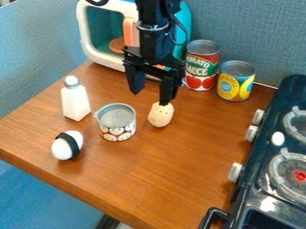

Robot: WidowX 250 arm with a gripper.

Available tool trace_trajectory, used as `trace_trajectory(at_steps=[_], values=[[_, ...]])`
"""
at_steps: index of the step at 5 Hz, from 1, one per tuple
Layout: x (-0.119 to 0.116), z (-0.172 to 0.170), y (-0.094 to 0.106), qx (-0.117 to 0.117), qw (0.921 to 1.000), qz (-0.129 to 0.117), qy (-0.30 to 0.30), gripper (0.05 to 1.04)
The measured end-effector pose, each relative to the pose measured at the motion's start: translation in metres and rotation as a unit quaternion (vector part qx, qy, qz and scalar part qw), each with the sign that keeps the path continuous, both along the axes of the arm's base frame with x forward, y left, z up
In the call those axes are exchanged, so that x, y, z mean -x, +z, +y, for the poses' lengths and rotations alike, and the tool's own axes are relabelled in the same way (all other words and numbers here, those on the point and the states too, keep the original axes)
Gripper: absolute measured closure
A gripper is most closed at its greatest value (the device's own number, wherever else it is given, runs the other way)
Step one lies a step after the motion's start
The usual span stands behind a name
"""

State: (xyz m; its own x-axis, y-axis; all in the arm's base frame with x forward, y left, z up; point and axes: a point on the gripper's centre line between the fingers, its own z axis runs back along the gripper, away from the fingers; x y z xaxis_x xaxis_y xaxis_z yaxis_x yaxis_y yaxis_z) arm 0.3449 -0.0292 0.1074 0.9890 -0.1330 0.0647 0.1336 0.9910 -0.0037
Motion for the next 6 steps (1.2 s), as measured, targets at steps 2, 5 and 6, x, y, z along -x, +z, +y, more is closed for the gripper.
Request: trace_trajectory(at_steps=[2,5,6], values=[[-0.007,0.001,-0.010,-0.002,0.9996,0.003,-0.027,0.083],[-0.042,0.010,-0.034,-0.010,0.9987,0.025,-0.044,0.083],[-0.054,0.009,-0.051,-0.007,0.9983,0.039,-0.042,0.083]])
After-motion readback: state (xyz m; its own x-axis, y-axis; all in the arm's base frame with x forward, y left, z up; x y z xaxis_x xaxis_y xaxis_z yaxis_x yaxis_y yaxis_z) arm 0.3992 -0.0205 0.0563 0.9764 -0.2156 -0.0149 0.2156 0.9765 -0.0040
